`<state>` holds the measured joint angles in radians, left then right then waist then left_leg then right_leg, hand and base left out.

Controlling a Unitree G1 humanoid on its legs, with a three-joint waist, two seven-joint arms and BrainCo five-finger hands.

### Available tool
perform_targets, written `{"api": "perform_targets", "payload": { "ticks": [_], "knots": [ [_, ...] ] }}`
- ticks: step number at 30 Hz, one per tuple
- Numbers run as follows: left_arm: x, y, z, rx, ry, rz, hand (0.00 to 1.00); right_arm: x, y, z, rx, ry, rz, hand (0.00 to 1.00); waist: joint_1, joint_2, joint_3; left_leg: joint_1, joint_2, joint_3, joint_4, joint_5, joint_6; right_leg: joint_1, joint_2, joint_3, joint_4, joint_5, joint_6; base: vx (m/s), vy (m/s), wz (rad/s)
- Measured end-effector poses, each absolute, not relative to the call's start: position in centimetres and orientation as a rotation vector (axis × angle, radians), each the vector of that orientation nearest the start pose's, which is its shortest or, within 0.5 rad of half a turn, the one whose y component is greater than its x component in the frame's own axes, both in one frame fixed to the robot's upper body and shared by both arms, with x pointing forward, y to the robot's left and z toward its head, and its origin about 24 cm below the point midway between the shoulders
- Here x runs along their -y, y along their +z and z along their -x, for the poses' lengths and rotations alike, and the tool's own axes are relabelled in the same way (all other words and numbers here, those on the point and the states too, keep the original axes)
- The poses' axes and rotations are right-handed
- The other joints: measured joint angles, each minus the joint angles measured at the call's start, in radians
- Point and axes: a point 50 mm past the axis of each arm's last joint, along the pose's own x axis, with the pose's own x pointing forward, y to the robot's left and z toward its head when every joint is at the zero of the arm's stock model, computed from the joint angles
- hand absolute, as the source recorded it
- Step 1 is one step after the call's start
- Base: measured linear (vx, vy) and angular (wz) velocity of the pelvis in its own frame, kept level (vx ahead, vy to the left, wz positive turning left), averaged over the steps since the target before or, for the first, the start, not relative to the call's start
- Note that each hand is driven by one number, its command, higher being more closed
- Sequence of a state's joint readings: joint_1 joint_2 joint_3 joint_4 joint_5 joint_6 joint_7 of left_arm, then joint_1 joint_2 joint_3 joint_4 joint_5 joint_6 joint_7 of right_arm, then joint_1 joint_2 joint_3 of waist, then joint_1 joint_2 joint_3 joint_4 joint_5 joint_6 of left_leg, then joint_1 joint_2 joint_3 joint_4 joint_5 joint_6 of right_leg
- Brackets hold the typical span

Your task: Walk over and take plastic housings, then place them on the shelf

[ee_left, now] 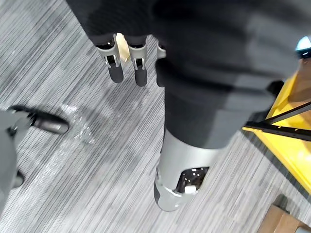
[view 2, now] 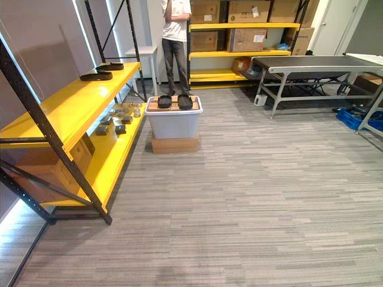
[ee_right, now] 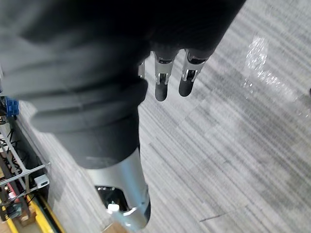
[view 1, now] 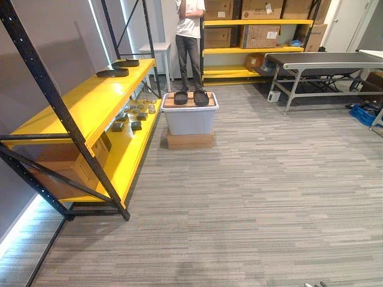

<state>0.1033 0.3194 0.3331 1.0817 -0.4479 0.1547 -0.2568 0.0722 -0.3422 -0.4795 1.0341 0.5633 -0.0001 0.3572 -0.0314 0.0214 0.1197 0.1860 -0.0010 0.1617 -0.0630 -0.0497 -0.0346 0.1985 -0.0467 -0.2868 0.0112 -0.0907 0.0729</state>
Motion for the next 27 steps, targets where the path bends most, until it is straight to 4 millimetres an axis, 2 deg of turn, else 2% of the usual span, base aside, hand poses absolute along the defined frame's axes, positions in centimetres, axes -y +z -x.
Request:
{"api": "perform_targets", "payload": {
  "ticks": [5,8,14,27],
  "knots": [
    [-24.8,-15.7,-6.4,-1.121,0.391,0.548,0.0,30.2,-12.6,-9.7,-0.713,-0.563,-0.601,0.0,0.0,-0.001,0.001,0.001,0.0,0.001,-0.005,-0.001,-0.003,-0.003,0.0,-0.001,0.003,-0.001,0.001,0.0,-0.006,0.0],
    [-23.6,-16.0,-6.5,-1.116,0.387,0.558,0.0,29.0,-13.4,-9.4,-0.749,-0.586,-0.618,0.0,-0.001,0.0,0.003,0.009,0.003,0.003,-0.006,-0.004,-0.008,-0.003,0.0,0.0,0.014,-0.002,0.002,-0.02,-0.031,-0.02],
    [-24.4,-15.7,-7.0,-1.027,0.466,0.517,0.0,28.5,-13.7,-9.1,-0.771,-0.625,-0.615,0.0,-0.002,-0.005,0.006,0.012,0.002,0.008,-0.006,-0.006,-0.012,-0.004,-0.001,0.002,0.018,-0.002,0.002,-0.01,-0.011,-0.01],
    [-24.0,-15.8,-6.0,-1.036,0.471,0.501,0.0,27.4,-14.2,-8.8,-0.791,-0.622,-0.644,0.0,0.001,-0.012,0.008,0.026,0.001,0.032,-0.005,-0.007,-0.011,-0.008,-0.004,0.028,0.034,-0.002,0.001,-0.04,-0.027,-0.06]
  ]
}}
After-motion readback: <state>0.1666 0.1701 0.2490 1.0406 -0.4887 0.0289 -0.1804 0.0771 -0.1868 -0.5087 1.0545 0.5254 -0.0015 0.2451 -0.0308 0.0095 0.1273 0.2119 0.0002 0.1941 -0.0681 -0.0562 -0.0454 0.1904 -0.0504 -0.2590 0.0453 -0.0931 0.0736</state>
